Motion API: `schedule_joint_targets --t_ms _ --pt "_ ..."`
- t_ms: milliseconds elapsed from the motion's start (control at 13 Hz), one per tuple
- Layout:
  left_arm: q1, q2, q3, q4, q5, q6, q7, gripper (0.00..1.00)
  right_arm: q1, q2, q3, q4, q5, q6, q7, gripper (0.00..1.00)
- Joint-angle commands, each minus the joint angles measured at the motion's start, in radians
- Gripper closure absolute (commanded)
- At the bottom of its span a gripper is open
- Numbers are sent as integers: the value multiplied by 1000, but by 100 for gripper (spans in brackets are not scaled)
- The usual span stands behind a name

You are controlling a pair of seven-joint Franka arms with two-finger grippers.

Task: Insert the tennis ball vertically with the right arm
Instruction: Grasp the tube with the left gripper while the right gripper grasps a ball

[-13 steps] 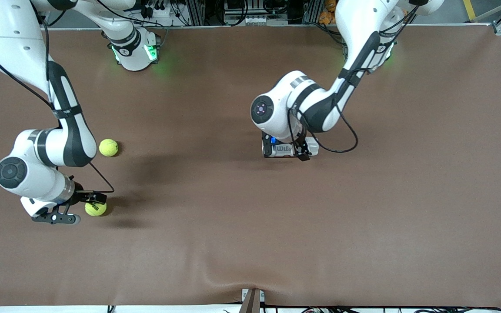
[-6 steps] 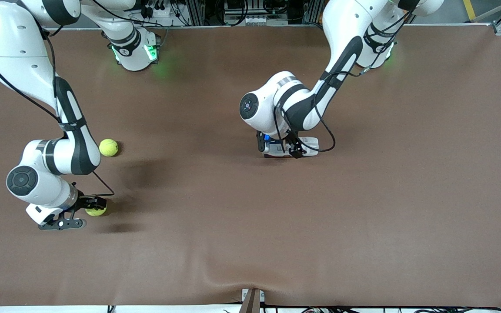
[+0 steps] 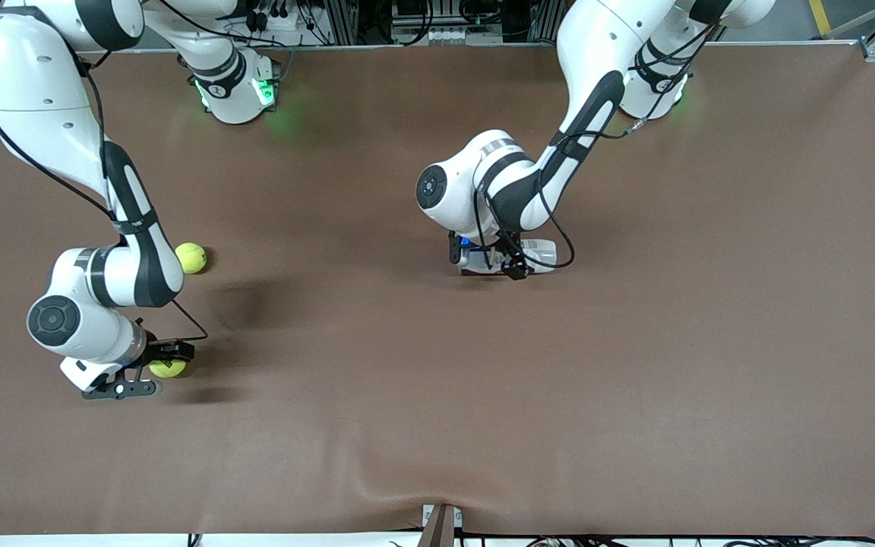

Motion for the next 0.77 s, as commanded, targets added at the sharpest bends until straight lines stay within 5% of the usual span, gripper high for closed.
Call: schedule_joint_targets --t_ms 0,617,694 --pt "1 2 0 -28 32 66 14 0 -12 8 7 12 -19 5 -12 0" --pt "-13 38 0 -33 61 83 14 0 -19 35 7 13 -22 71 -24 0" --pt "-13 40 0 -34 62 83 14 0 -21 35 8 12 -22 71 -24 11"
